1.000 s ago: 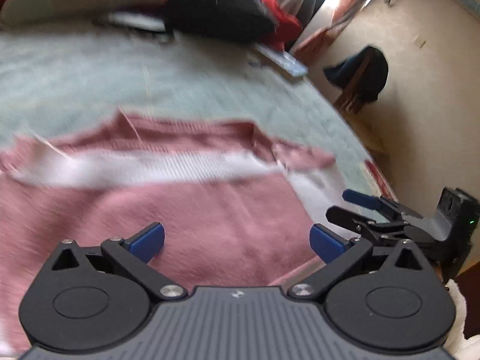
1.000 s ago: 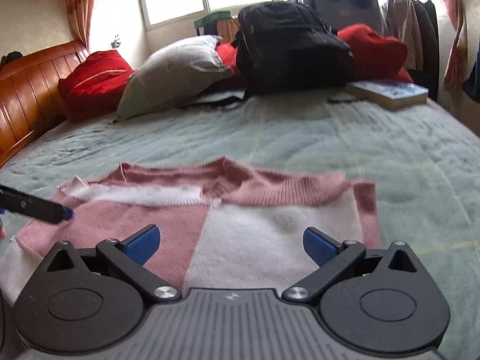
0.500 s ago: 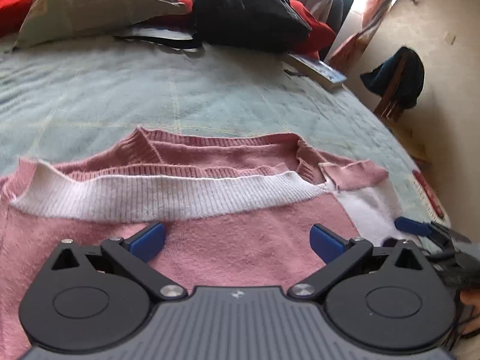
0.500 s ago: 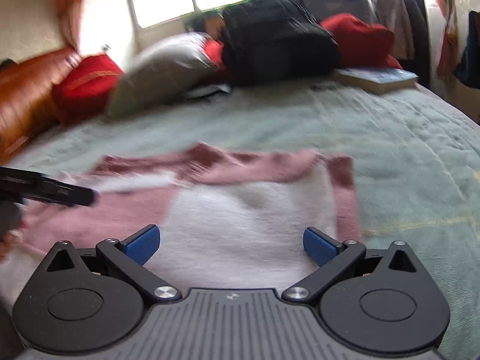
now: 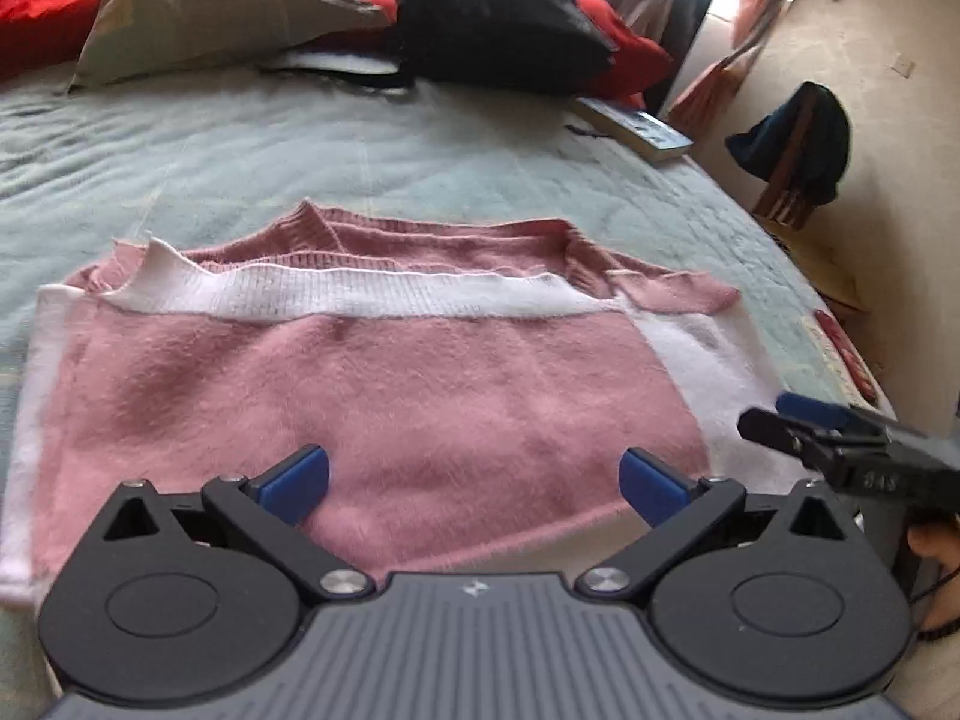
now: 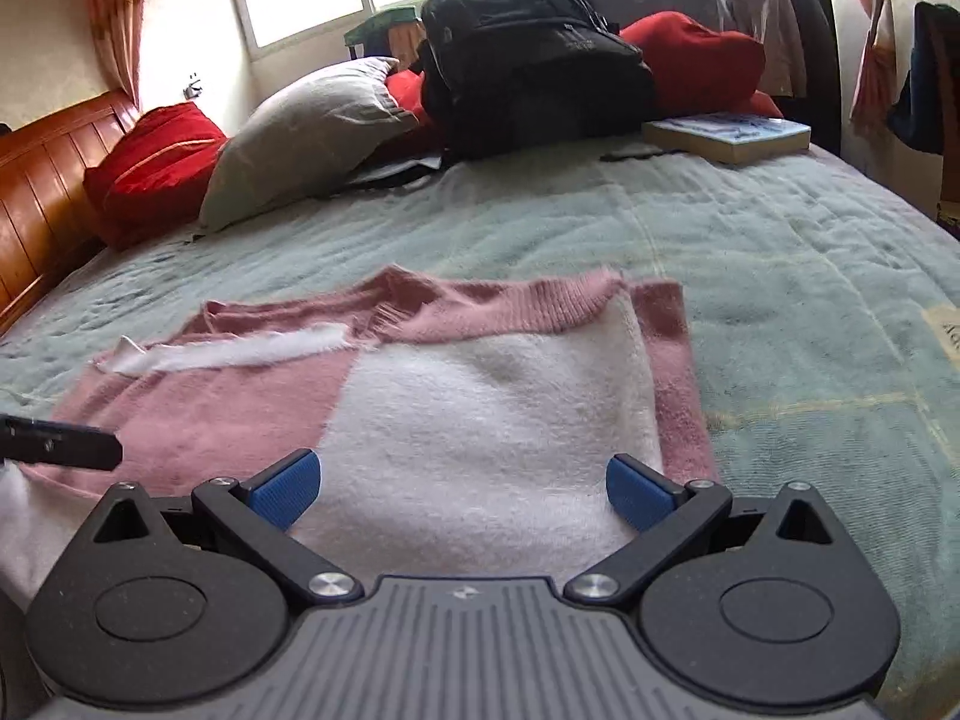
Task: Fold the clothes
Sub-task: 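Move both open grippers over the folded pink sweater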
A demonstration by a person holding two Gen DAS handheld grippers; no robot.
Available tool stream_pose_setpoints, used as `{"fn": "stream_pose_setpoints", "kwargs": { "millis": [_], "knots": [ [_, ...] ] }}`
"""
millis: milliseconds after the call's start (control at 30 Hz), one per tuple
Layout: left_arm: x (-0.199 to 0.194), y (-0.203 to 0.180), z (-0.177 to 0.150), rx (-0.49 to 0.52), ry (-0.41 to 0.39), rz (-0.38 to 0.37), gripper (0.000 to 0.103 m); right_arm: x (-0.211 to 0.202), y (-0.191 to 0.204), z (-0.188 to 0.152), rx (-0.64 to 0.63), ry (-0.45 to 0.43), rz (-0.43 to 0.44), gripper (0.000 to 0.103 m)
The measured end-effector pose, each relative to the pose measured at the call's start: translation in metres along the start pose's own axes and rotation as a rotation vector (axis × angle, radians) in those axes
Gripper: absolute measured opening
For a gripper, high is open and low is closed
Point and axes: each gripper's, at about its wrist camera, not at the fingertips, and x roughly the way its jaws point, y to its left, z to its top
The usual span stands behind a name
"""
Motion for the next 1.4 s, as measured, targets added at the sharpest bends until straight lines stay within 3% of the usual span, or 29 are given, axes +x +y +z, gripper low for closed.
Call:
{"fn": "stream_pose_setpoints", "kwargs": {
  "millis": [167,267,433,533,633,867,1000,1233,1400],
  "knots": [
    [-0.003,0.0,-0.013,-0.022,0.029,0.018,0.102,-0.007,0.01,-0.002,0.01,0.006,0.032,0.103],
    [-0.011,0.001,-0.022,-0.028,0.008,0.016,0.102,-0.002,0.014,-0.006,0.033,0.055,0.014,0.103],
    [-0.04,-0.001,-0.028,0.0,-0.027,0.025,0.102,-0.014,0.02,-0.009,0.021,0.047,0.002,0.103],
    [-0.046,0.004,-0.038,-0.009,-0.005,0.052,0.102,-0.019,0.02,-0.011,0.028,0.039,-0.009,0.103],
    [-0.043,0.02,-0.051,-0.082,0.054,0.062,0.102,-0.02,0.021,-0.015,0.033,0.048,-0.011,0.103],
    [-0.071,0.033,-0.057,-0.135,0.003,-0.005,0.102,-0.026,0.028,-0.019,0.021,0.046,0.002,0.103],
    [-0.065,0.048,-0.067,-0.189,0.068,0.099,0.102,-0.027,0.03,-0.022,0.027,0.047,0.01,0.103],
    [-0.084,0.05,-0.052,-0.212,-0.003,0.029,0.102,-0.03,0.027,-0.026,0.04,0.054,0.012,0.103],
    [-0.064,0.053,-0.065,-0.272,0.068,0.027,0.102,-0.031,0.028,-0.028,0.037,0.054,0.018,0.103]
  ]
}}
